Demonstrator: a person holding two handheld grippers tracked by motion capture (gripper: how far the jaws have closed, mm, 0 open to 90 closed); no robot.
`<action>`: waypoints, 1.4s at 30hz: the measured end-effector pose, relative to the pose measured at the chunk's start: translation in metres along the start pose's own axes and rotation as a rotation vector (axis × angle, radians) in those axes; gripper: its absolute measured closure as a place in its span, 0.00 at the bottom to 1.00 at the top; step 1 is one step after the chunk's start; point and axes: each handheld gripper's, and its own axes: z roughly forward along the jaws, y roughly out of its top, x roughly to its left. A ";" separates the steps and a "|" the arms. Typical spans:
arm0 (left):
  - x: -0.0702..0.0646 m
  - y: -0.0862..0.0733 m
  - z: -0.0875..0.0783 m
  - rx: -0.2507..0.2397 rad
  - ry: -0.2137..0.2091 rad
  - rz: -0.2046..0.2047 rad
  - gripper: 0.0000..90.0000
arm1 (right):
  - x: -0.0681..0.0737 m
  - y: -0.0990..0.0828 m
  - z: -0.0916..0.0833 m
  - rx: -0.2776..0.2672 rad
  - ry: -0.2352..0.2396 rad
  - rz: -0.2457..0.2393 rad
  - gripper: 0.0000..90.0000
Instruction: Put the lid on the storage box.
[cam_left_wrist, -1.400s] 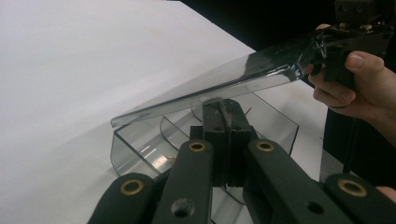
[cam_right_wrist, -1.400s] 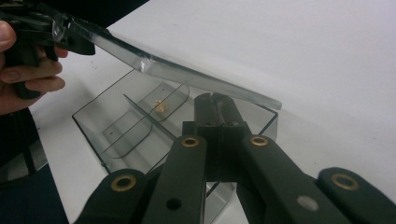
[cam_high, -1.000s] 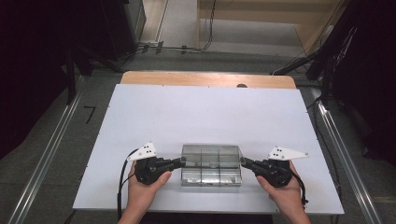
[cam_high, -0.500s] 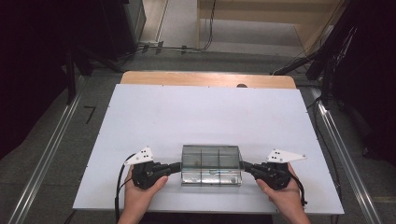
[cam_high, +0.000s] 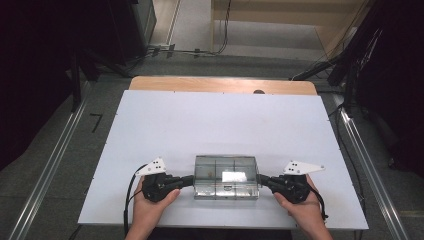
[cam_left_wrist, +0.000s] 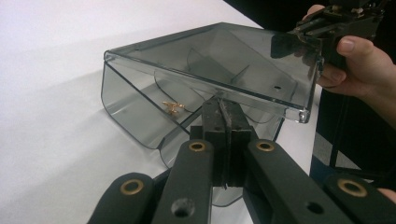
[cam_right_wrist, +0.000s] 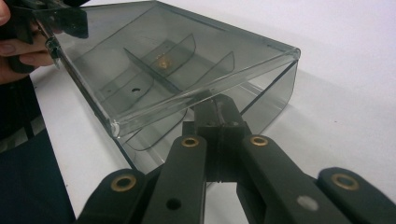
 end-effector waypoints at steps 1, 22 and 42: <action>0.001 -0.001 0.000 0.003 0.002 0.000 1.00 | 0.000 0.000 0.000 0.004 -0.002 -0.003 0.98; 0.007 -0.005 0.004 0.066 0.017 -0.004 1.00 | -0.006 -0.005 0.004 0.038 -0.028 -0.014 0.98; 0.011 -0.007 0.006 0.112 0.027 -0.005 1.00 | -0.009 -0.009 0.007 0.063 -0.044 -0.025 0.98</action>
